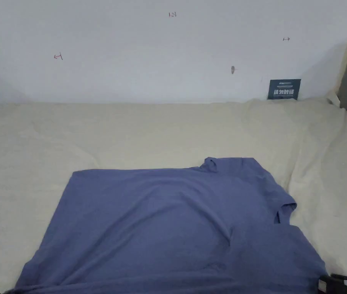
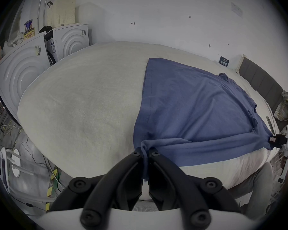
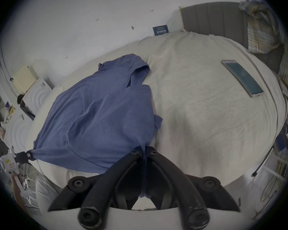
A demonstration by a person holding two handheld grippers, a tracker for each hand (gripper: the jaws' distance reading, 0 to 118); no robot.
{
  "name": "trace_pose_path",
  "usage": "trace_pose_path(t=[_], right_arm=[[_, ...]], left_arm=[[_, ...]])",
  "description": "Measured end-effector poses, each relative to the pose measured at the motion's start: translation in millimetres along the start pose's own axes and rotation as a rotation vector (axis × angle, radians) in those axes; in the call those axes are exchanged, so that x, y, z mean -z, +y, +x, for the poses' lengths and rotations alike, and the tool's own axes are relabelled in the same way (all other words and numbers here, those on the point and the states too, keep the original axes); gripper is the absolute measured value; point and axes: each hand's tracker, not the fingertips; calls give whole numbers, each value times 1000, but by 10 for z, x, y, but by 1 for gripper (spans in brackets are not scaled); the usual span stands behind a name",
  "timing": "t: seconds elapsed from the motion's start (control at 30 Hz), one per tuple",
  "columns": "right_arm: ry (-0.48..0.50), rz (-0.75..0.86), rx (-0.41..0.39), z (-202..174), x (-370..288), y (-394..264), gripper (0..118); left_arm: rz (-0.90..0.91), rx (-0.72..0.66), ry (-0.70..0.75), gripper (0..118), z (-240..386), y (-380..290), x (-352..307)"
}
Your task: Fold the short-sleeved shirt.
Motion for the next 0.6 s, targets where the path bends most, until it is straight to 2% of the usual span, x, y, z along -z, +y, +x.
trace_pose_path(t=[0.13,0.27,0.6], right_arm=[[-13,10,-32,-53,-60,41,4],[-1,29,-16,-34,-119,159,4],[19,53,-58,-193,181,892,4]], left_arm=[[10,-3,9,5,4,64,-31],[16,9,12,5,41,171,-58],[58,32,10,5,160,1043,340]])
